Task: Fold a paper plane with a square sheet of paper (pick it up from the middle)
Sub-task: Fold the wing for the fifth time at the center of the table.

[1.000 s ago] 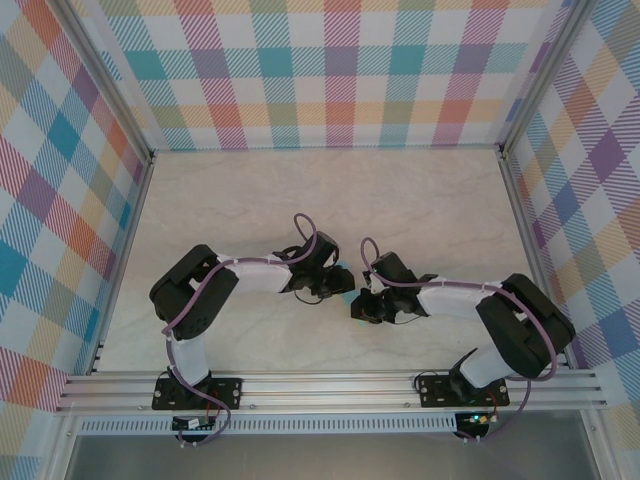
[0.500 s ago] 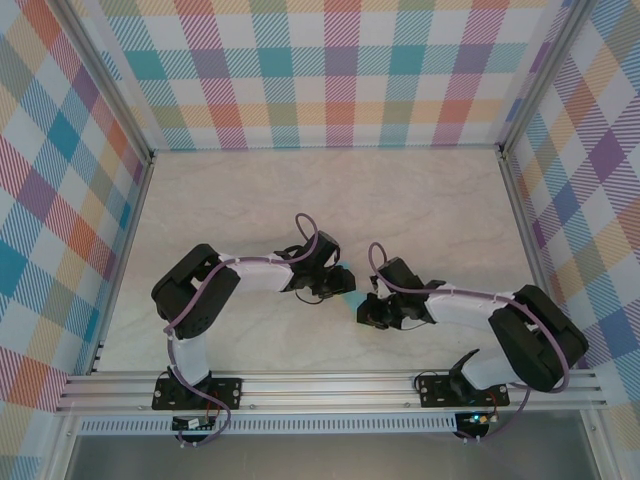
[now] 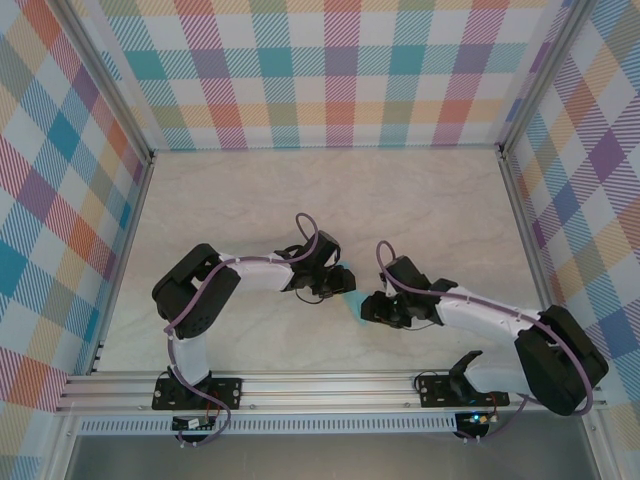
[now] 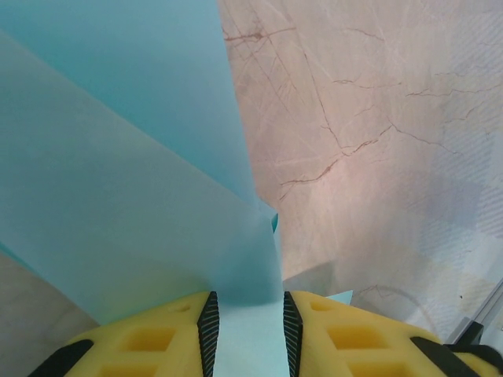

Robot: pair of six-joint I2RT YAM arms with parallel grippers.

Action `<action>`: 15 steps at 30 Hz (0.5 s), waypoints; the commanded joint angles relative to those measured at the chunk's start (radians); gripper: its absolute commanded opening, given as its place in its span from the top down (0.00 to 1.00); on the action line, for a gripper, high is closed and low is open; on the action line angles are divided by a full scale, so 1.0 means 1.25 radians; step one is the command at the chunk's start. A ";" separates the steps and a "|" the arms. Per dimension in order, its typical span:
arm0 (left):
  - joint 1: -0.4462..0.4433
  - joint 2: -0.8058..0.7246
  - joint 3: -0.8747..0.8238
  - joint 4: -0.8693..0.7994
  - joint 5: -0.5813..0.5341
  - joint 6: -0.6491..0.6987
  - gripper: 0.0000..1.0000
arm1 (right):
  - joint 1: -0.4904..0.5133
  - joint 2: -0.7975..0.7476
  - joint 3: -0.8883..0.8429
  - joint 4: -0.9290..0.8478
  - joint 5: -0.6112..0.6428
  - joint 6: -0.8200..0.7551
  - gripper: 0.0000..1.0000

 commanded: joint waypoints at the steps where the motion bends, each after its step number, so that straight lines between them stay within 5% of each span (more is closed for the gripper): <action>1: -0.008 0.019 0.016 -0.026 0.000 0.015 0.69 | -0.003 0.031 0.066 -0.020 0.039 -0.049 0.50; 6: -0.008 0.020 0.016 -0.022 0.002 0.011 0.69 | -0.003 0.084 0.098 0.003 0.026 -0.075 0.39; 15: -0.008 0.018 0.021 -0.018 0.008 0.008 0.69 | -0.003 0.159 0.132 0.021 0.027 -0.111 0.35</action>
